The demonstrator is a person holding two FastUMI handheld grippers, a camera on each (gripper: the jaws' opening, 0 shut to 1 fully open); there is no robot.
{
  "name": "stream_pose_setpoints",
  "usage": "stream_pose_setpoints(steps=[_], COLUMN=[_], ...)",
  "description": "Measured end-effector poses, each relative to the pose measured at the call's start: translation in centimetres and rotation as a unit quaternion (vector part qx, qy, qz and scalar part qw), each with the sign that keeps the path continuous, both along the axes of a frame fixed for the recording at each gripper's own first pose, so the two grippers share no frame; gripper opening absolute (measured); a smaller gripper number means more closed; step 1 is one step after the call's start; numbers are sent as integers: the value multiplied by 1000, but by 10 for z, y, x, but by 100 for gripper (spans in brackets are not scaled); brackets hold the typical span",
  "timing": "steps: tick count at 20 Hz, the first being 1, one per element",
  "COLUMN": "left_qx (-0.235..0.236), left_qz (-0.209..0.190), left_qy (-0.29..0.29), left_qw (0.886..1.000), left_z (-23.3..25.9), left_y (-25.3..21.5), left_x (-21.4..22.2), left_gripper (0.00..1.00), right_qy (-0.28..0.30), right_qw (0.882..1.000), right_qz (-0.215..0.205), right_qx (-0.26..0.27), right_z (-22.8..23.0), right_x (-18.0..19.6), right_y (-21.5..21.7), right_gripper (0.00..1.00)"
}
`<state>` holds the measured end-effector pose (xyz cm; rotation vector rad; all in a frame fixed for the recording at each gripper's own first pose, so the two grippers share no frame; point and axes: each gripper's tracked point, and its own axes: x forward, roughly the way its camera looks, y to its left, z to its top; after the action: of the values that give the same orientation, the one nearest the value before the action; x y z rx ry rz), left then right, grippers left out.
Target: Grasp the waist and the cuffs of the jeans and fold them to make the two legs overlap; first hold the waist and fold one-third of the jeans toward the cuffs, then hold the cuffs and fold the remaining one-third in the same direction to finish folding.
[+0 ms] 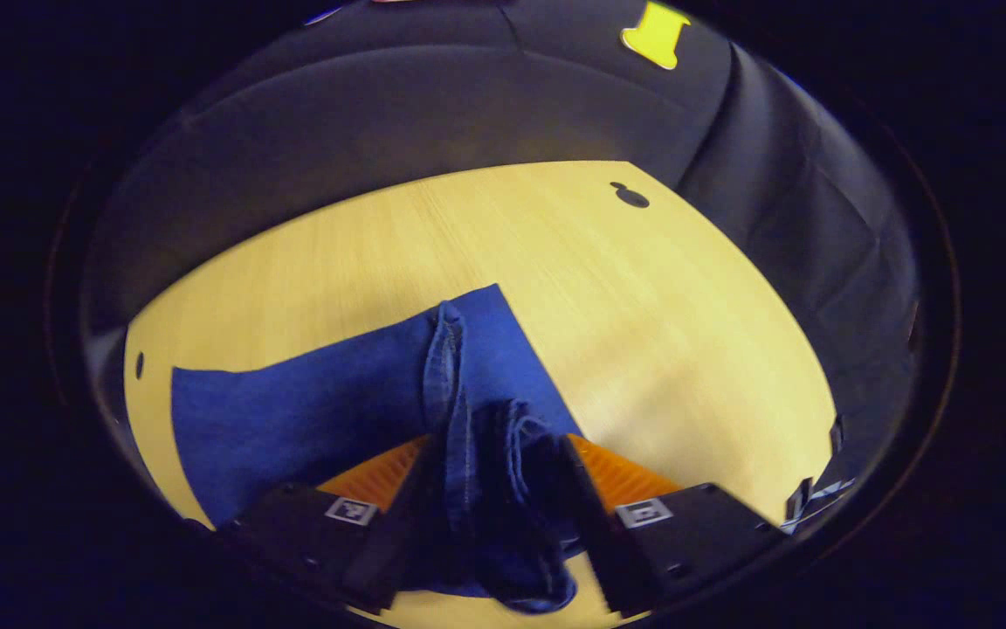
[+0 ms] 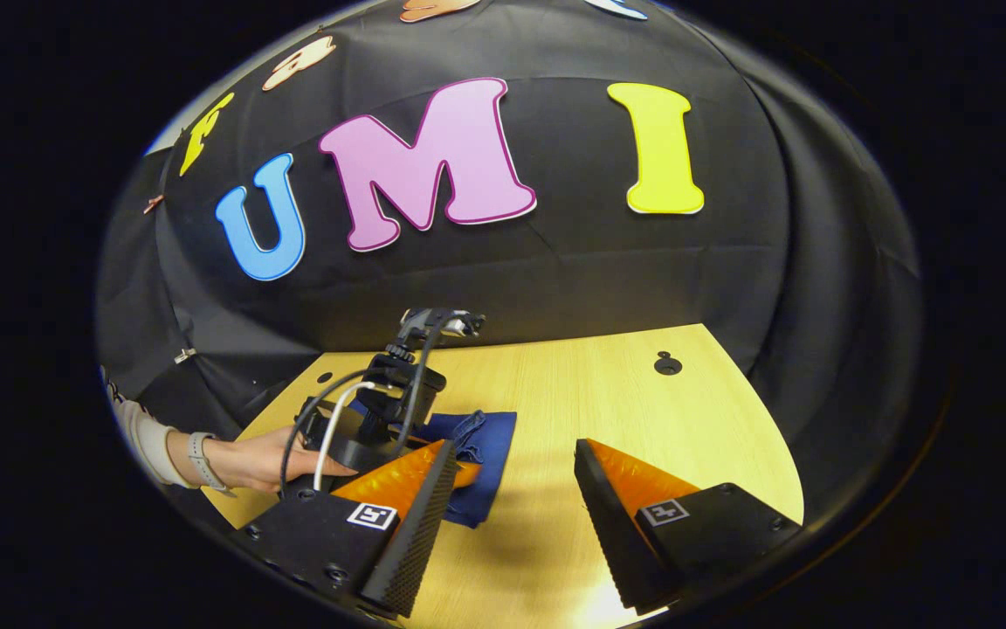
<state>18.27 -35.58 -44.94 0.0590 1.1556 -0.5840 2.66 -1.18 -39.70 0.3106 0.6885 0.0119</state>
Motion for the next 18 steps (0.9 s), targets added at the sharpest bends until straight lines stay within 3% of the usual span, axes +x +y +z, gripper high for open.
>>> stream_pose_setpoints(steps=[1, 3, 5, 7, 9, 14, 18], left_qx=[-23, -93, -196, -261, -276, -246, -239], left_qz=[8, 33, 66, 98, 108, 145, 214], left_qy=[0, -2, 15, -5, -59, -207, -282], left_qw=[1000, 995, 978, 960, 953, 936, 904], left_z=[5, 35, 83, 140, 163, 230, 297], left_y=[-9, -21, -34, -14, 35, 133, 197], left_x=[-1, -1, -8, -7, -6, -72, -133], left_gripper=[100, 97, 97, 97, 96, 96, 96], right_qy=[-1, -2, -9, -26, -46, -108, -146], right_qw=[1000, 1000, 1000, 1000, 999, 993, 987], right_qz=[3, 7, 8, 11, 15, 28, 47], right_qx=[0, -7, -6, -10, -13, -35, -53], right_z=[2, 3, 13, 30, 49, 120, 183], right_x=[5, 7, 7, 9, 8, -11, -40], right_y=[-5, -12, -14, -12, -6, 20, 34], right_gripper=[85, 85, 85, 85, 85, 85, 84])
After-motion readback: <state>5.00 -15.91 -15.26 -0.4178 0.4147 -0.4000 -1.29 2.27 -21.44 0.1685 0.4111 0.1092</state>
